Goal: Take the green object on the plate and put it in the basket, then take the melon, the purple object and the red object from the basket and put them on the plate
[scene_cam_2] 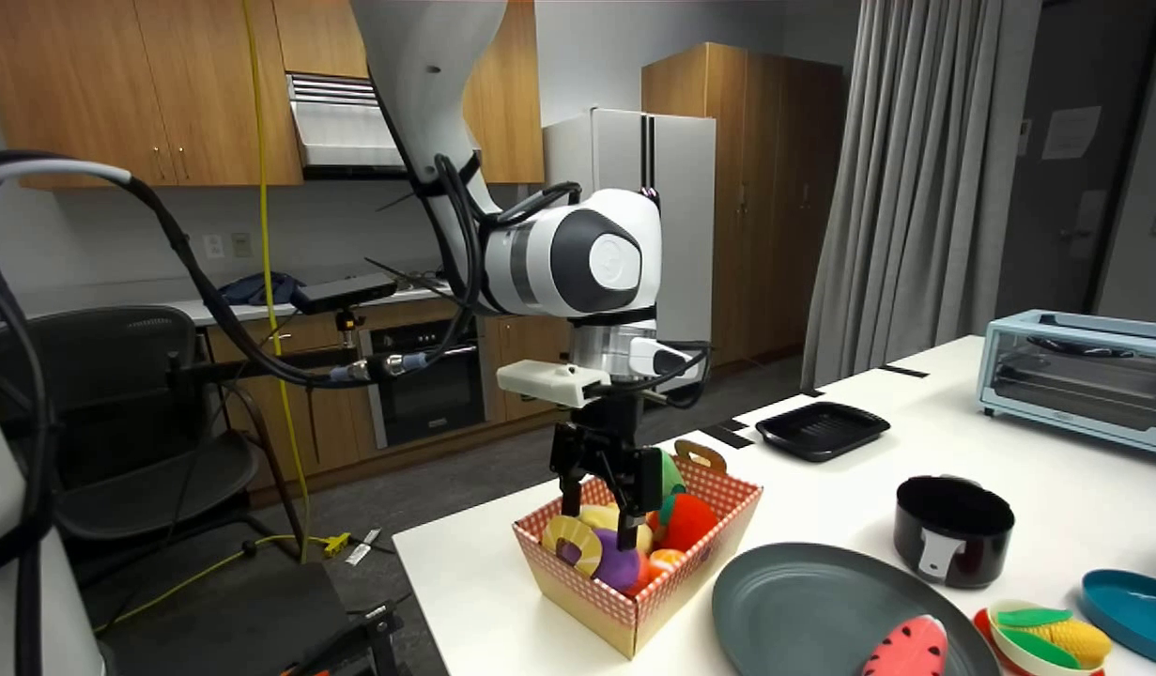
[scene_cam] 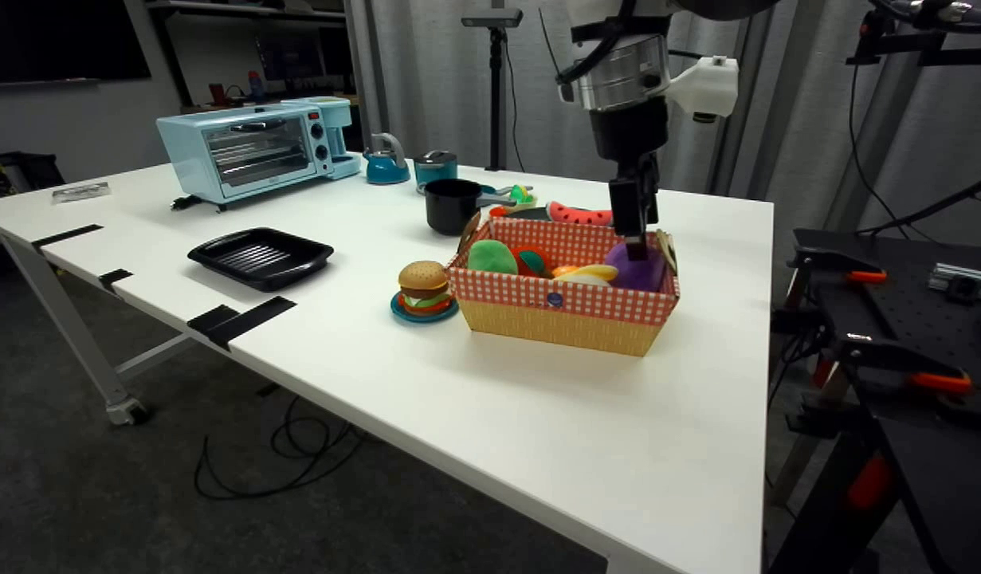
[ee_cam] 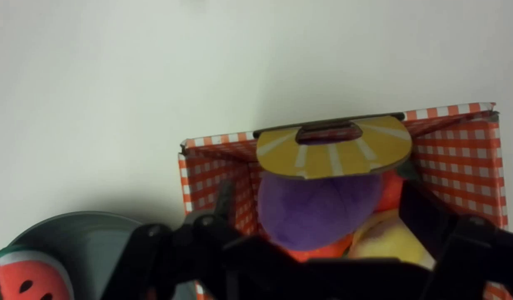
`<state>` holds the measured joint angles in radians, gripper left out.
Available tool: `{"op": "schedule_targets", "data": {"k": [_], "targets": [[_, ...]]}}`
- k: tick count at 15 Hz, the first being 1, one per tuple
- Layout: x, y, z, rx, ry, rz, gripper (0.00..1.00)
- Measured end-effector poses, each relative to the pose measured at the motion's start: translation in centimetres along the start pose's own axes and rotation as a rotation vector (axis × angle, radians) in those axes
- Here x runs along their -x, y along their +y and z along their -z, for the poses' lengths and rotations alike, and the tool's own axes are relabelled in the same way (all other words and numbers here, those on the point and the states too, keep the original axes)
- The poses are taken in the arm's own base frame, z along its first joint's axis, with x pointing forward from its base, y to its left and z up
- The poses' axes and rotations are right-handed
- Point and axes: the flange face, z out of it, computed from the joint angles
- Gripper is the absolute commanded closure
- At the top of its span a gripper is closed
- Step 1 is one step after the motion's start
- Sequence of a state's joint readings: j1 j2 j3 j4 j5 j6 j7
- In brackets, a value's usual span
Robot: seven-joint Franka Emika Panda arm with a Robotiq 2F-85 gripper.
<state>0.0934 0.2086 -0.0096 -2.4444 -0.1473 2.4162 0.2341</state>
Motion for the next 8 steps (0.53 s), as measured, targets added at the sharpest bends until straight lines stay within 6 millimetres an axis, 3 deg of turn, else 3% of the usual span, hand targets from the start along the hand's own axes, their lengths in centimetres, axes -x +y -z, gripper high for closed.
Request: {"op": "schedule_targets", "data": {"k": [7, 8], "targets": [[-1.9, 0.4, -1.9, 0.001, -0.027, 0.008, 0.03], [-1.9, 0.4, -2.2, 0.002, -0.034, 0.008, 0.26]]}}
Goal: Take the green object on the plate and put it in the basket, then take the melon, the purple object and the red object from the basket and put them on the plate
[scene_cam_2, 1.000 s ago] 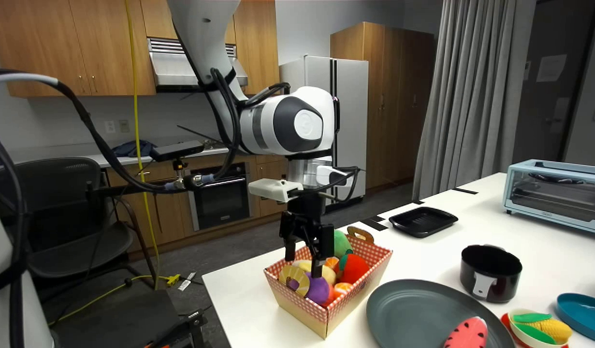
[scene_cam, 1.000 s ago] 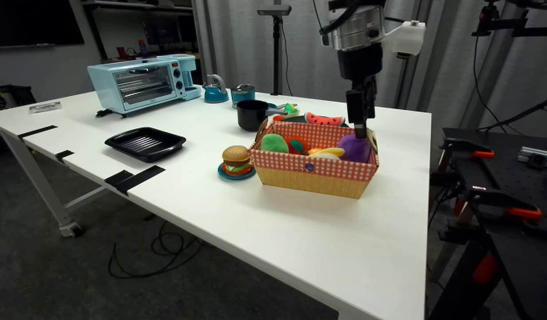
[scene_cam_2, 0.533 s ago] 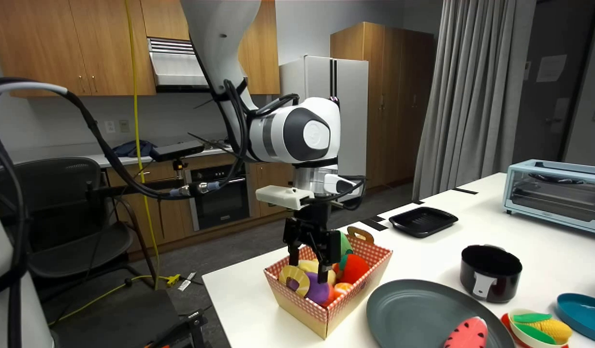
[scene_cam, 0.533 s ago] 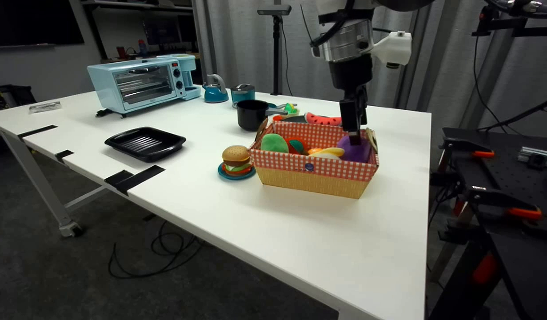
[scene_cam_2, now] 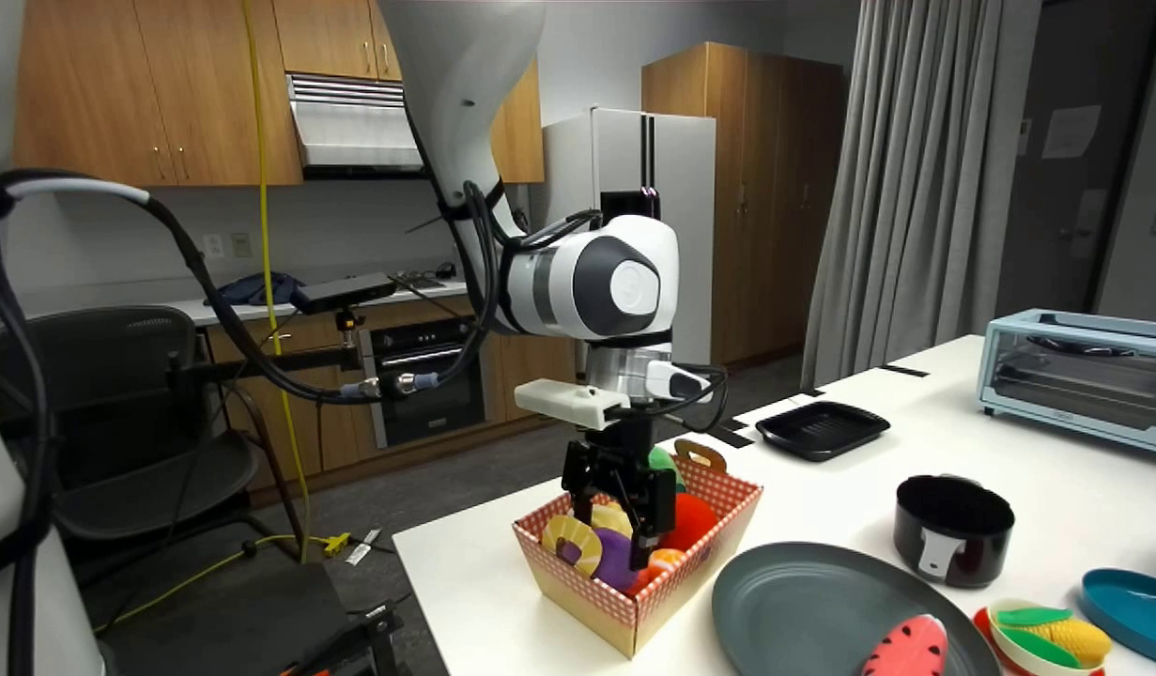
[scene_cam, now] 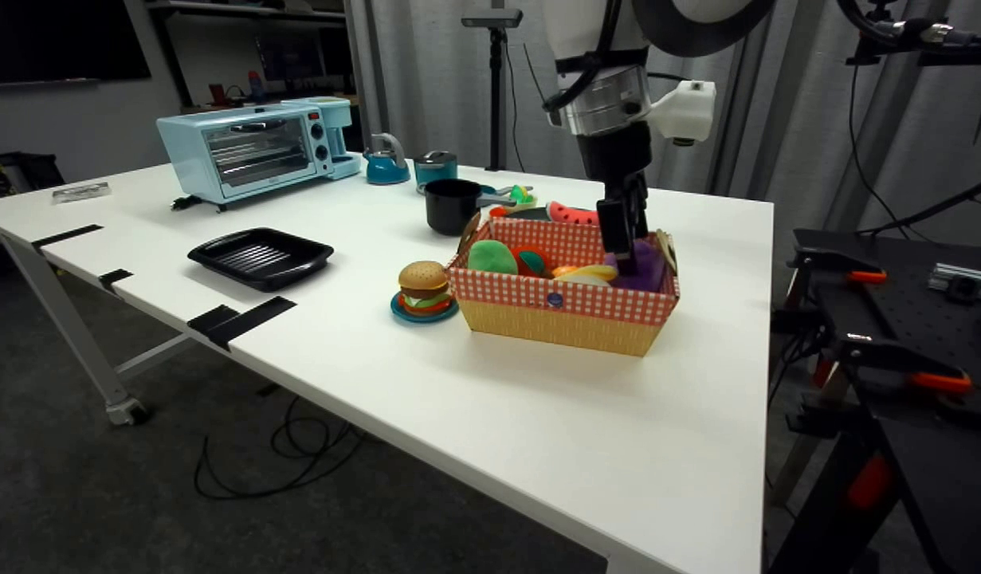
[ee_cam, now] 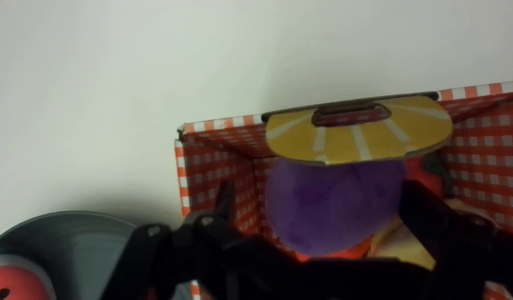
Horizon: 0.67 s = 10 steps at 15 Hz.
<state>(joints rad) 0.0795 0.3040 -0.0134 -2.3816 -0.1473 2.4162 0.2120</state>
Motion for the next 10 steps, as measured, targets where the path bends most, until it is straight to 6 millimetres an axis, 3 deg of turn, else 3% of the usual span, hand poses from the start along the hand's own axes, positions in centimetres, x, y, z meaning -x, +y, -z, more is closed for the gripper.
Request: {"op": "schedule_targets", "data": {"k": [2, 6, 10], "targets": [[-0.08, 0.0, -0.58, 0.001, -0.011, 0.001, 0.31], [-0.23, -0.04, -1.11, 0.002, -0.02, 0.002, 0.63], [-0.49, 0.05, -0.87, 0.002, -0.014, 0.0, 0.87]]}}
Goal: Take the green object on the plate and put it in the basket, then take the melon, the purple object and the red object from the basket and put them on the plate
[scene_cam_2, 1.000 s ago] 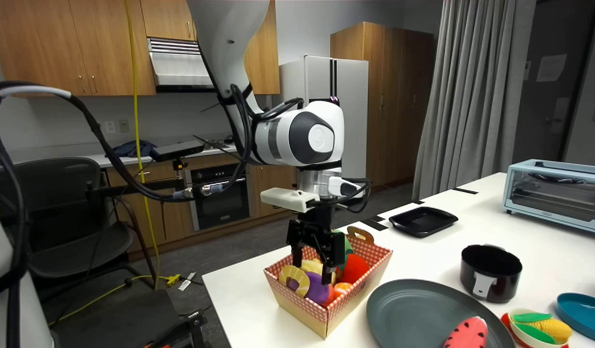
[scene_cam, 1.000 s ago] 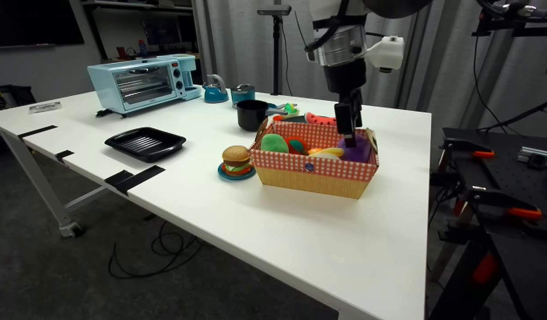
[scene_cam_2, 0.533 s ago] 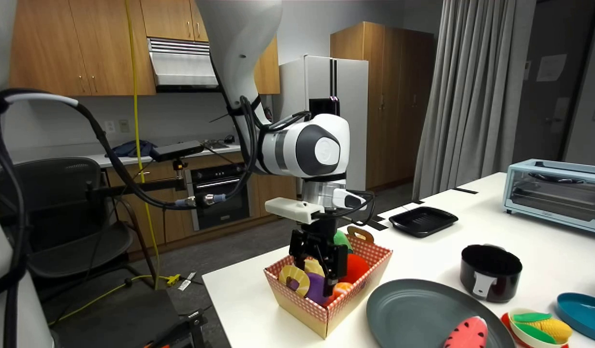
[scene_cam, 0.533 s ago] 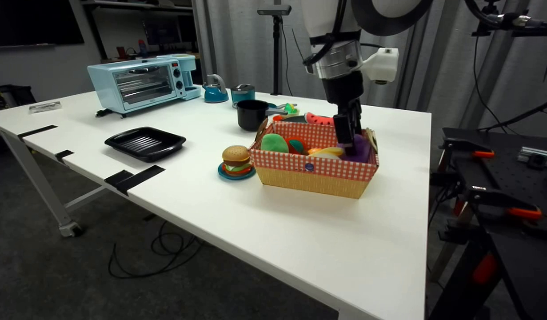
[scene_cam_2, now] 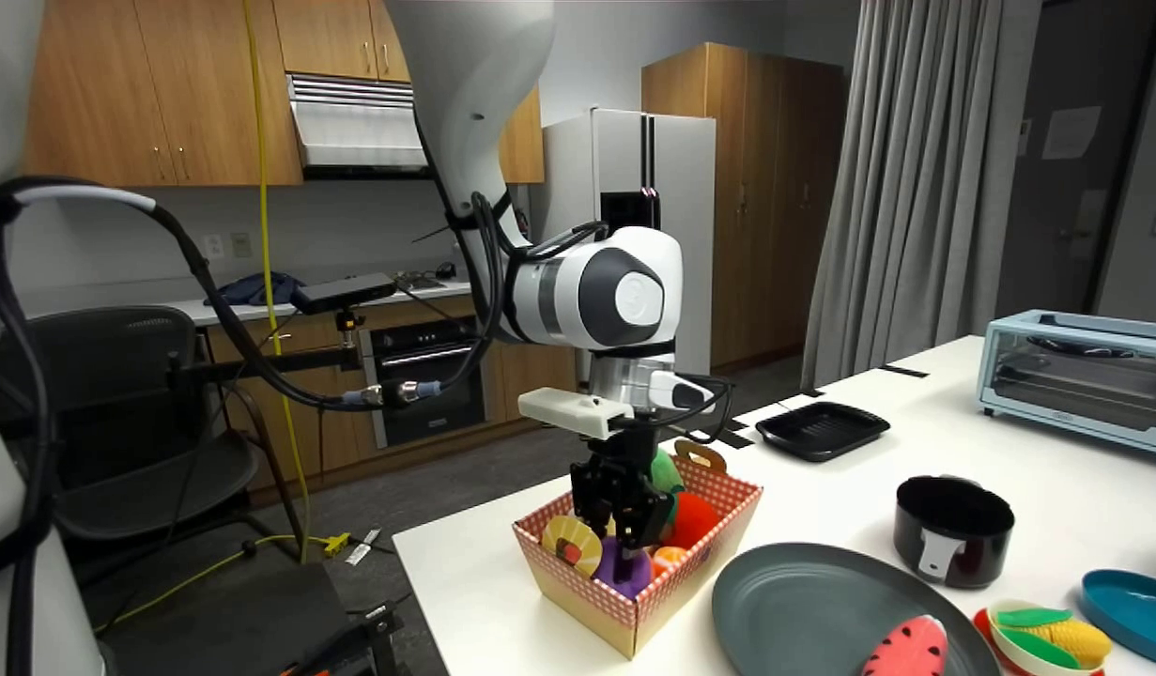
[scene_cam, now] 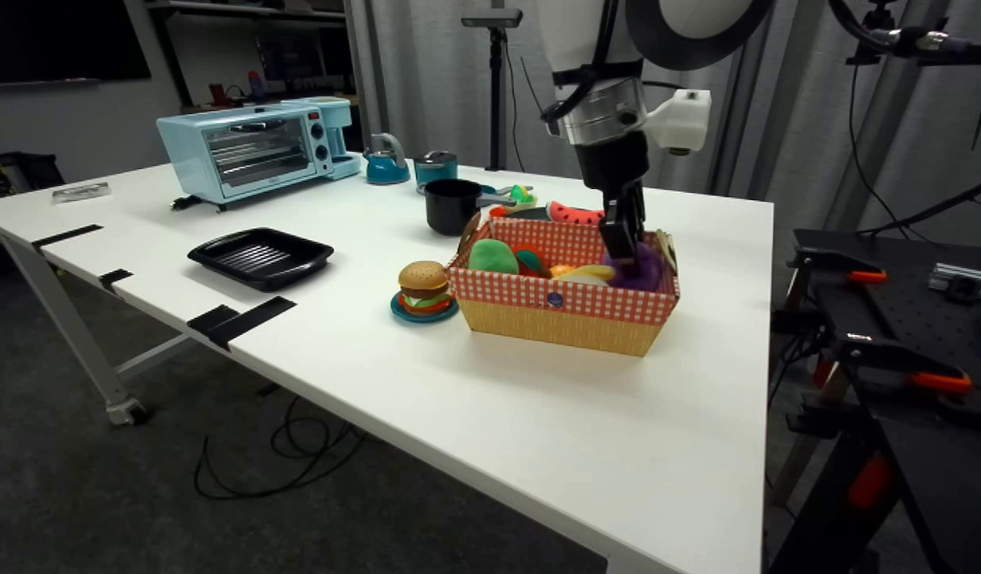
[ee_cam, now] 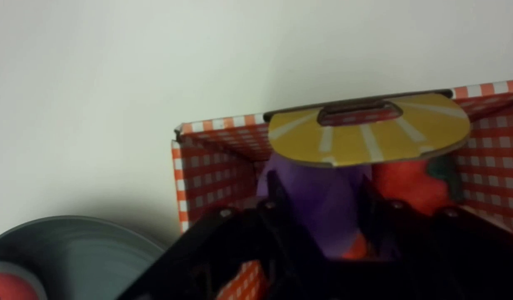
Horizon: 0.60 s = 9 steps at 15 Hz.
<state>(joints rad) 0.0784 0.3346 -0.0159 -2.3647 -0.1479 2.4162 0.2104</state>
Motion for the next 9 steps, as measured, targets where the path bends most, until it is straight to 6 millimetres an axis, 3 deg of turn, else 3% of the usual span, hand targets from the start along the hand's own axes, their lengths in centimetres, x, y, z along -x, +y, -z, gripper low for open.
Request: {"op": "schedule_targets", "data": {"k": [5, 9], "targets": [[-0.6, -0.1, 1.1, -0.002, 0.026, 0.001, 0.97], [-1.3, -0.1, 4.3, -0.009, 0.091, -0.001, 0.94]]}}
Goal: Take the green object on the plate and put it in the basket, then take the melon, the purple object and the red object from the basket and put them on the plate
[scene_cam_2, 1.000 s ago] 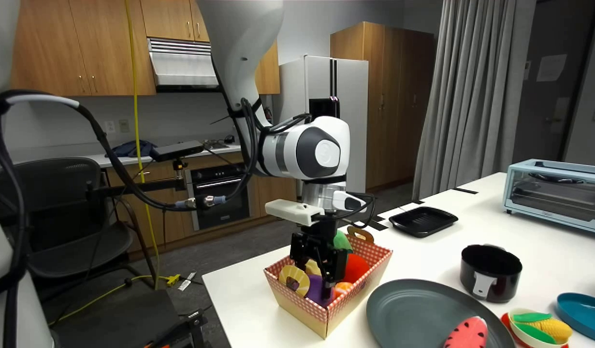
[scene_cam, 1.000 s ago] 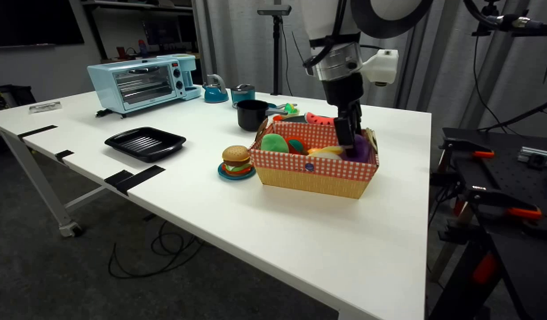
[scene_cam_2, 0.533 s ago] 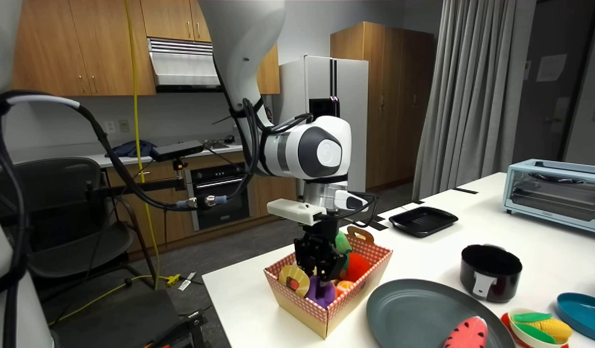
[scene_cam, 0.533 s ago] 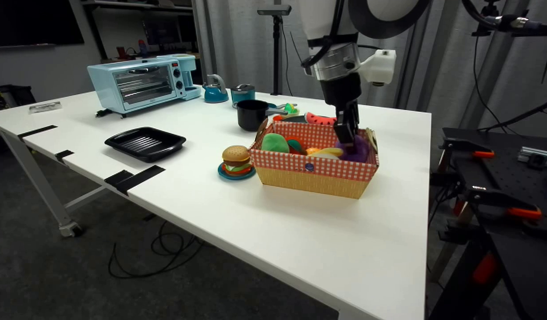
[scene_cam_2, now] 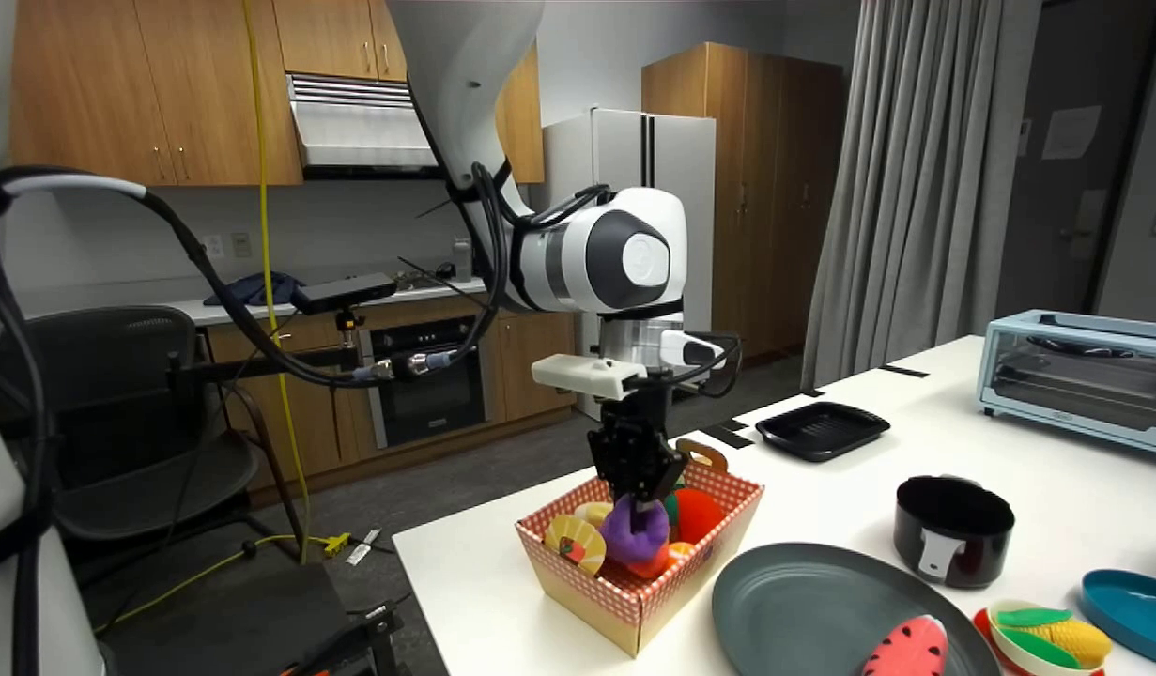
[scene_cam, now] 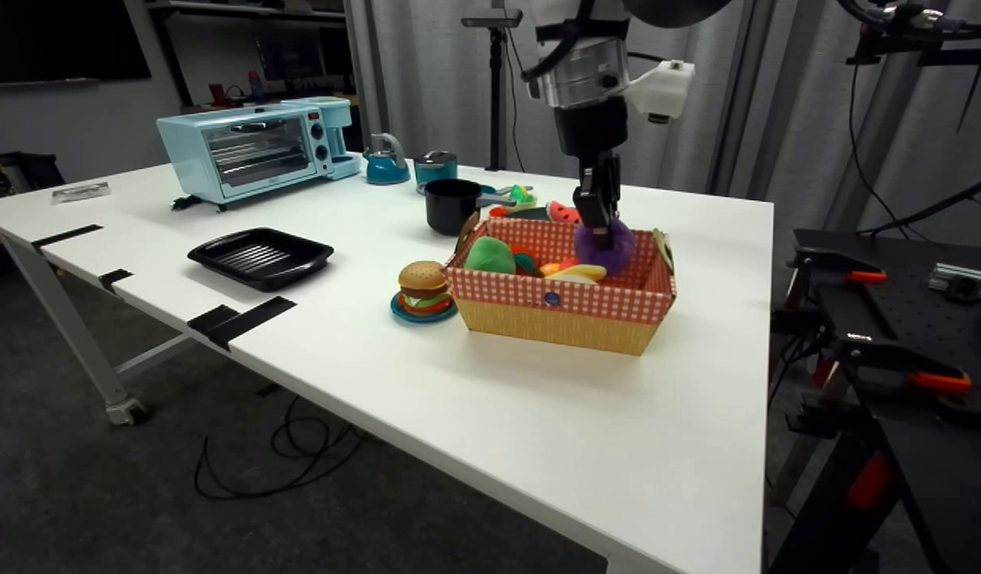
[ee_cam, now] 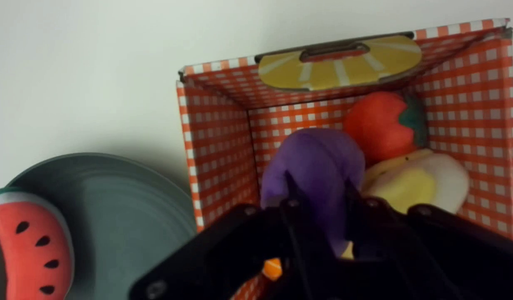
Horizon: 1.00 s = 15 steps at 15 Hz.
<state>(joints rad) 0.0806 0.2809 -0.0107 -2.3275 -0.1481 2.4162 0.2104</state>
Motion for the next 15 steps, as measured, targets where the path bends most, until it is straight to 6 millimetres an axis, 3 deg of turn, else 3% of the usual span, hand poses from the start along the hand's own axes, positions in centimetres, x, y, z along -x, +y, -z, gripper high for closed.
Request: {"op": "schedule_targets", "data": {"k": [5, 8, 15], "targets": [[-0.6, 1.0, 5.7, 0.001, 0.122, -0.018, 0.94], [-1.1, 2.3, 8.0, 0.038, 0.229, -0.019, 0.94], [-2.3, 7.9, 8.3, 0.151, 0.434, -0.047, 0.94]]}}
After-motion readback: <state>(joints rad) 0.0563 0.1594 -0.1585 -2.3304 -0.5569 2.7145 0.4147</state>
